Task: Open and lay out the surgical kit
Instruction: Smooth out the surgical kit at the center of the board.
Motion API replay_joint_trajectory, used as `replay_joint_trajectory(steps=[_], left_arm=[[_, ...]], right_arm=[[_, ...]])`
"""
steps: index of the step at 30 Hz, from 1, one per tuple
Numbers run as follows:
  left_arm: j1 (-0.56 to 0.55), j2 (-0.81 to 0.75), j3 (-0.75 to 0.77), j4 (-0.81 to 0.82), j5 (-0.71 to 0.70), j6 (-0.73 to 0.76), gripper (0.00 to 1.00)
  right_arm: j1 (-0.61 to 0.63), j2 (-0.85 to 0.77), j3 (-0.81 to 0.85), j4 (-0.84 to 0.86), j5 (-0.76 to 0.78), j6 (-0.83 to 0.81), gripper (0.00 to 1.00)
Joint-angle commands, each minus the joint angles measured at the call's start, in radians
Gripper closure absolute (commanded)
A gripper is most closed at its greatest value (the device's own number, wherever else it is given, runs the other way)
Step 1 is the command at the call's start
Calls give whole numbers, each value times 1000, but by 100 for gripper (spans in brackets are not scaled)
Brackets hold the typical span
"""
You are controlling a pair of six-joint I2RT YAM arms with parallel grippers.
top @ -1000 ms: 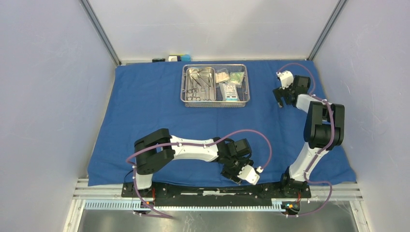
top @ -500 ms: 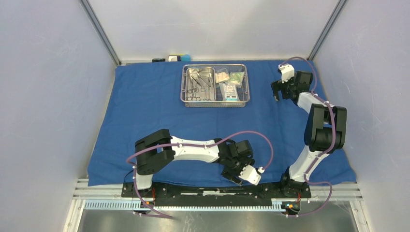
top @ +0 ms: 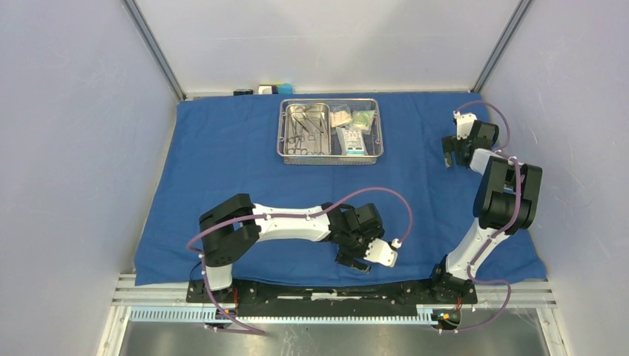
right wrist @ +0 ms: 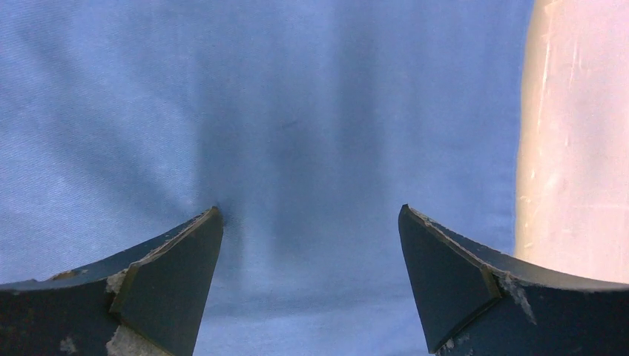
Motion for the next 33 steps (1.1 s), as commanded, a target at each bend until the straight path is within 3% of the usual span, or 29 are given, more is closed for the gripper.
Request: replay_joint_trajectory(steps=[1,7,14,17,22,27,33], left_arm=[[33,-66,-3,0,-37,-48,15],[102,-104,16,2,-28,-79,15],[248,-147,39,20,-28,-147,14],[344,-175,33,34,-53,-178,13],[499,-265,-32,27,-70,-194,10],[630,-359,-157,-25,-73,-146,9],[833,-488,-305,-179,-82,10,9]], right_arm=[[-16,26,-14,13,147,-42,5],[-69,30,-36,42,210,-99,5],[-137,28,-36,28,173,-121,5],[-154,-27,-55,24,87,-119,5],[-161,-246,-178,30,-219,-157,5],[-120,-396,-238,-191,-466,-346,4],[-103,-498,-350,-413,-428,-652,4]])
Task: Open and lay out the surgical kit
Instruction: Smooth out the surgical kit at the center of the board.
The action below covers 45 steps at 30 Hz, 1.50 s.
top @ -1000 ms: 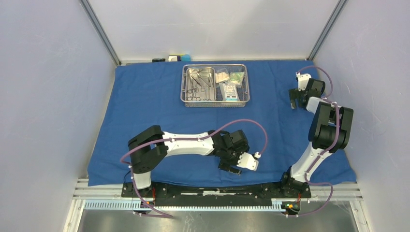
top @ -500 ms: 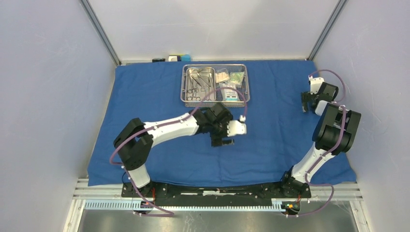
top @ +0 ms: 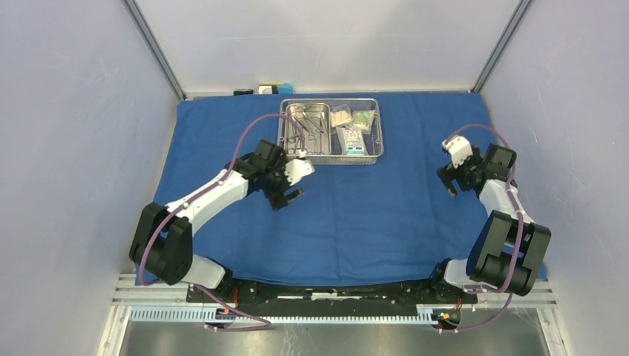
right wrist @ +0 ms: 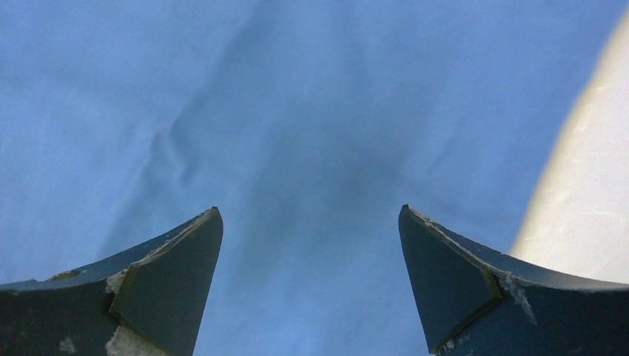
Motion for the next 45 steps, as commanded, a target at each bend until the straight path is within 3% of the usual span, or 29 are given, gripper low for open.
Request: replay_joint_trajectory(steps=[1,13,21,36,45], left_arm=[[151,-108,-100,-154,-9,143,9],[609,-265,-223,-386,-8,430,9],[885,-239,-264,-453,-26,613,9],[1075,-351,-453,-483,-147,852,9],[1151,-341,-449,-484,-173,909,9]], right_arm=[[-4,-47,-98,-246,-11,-307,4],[-67,-59,-194,-434,157,-565,4],[-146,-92,-259,-503,239,-682,5],[-157,-361,-339,-635,306,-728,3],[-157,-375,-418,-648,392,-755,3]])
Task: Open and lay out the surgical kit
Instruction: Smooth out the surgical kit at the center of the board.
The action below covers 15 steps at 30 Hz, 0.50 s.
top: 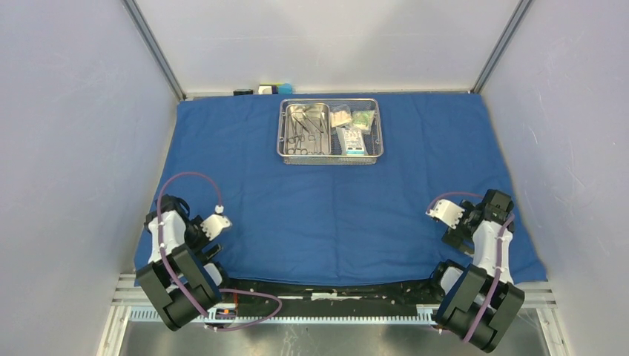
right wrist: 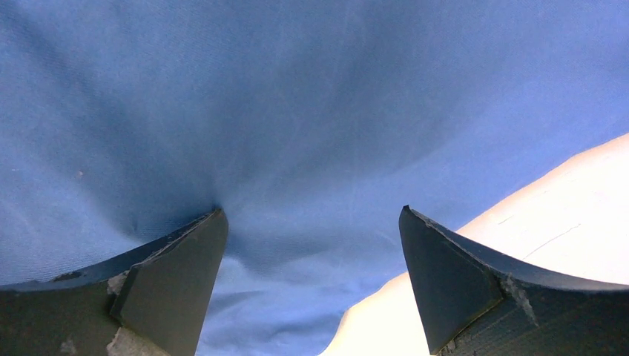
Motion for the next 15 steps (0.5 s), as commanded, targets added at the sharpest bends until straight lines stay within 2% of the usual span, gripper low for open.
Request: replay_joint_trajectory(steps=[1,15], left_arm=[[37,15,16,-28,-33,75,9],[39,-89,98,-110,95,109,6]], right_arm=[[-9,25,-97,-144,77,-40,3],[-9,-50,-150,-311,207,-122,3]])
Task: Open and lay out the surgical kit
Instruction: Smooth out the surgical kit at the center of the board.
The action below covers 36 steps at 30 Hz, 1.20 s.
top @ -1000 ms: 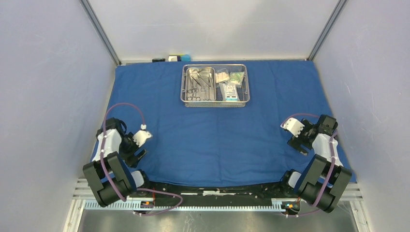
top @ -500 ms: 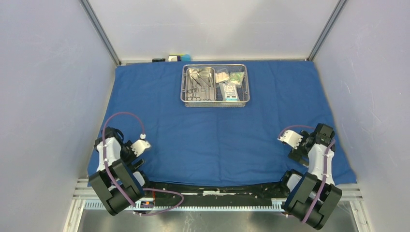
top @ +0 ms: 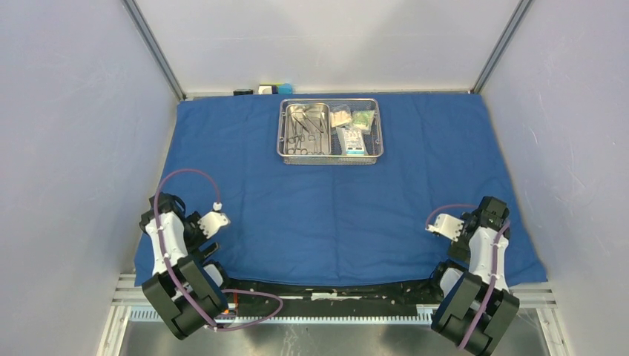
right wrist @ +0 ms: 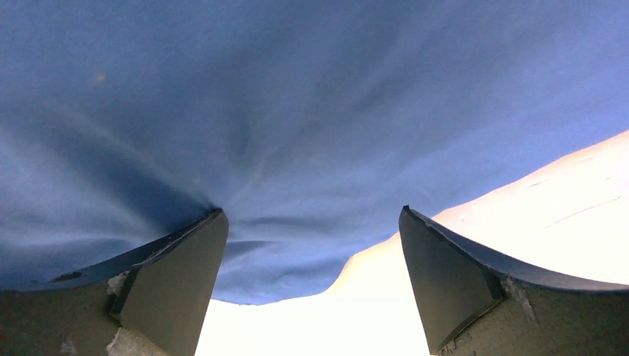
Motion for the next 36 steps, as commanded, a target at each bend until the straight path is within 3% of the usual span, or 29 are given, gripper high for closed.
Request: replay_joint_trajectory(steps=[1,7,11,17,23,29,32,36], left_arm=[[7,-36,61,-39,92,47,6],[5,-17,159,-56,214,-23,5],[5,0,213,-62,275,-64,4],[6,25,265,-60,327,-118,2],[5,41,219,-58,286,-92,1],[6,10,113,-62,341,-43,1],[4,-17,36,-74,352,45,2],[4,-62,-32,-74,255,179,3]], right_arm=[[-9,-10,-88,-303,19,-24,3],[-9,-139,-26,-419,18,-67,3],[-9,-134,141,-511,-105,-77,3],[-5,5,325,-499,-379,3,2],[88,41,239,-389,-457,78,2],[164,41,162,-359,-550,96,2],[226,19,118,-345,-521,109,2],[283,19,64,-353,-432,98,2]])
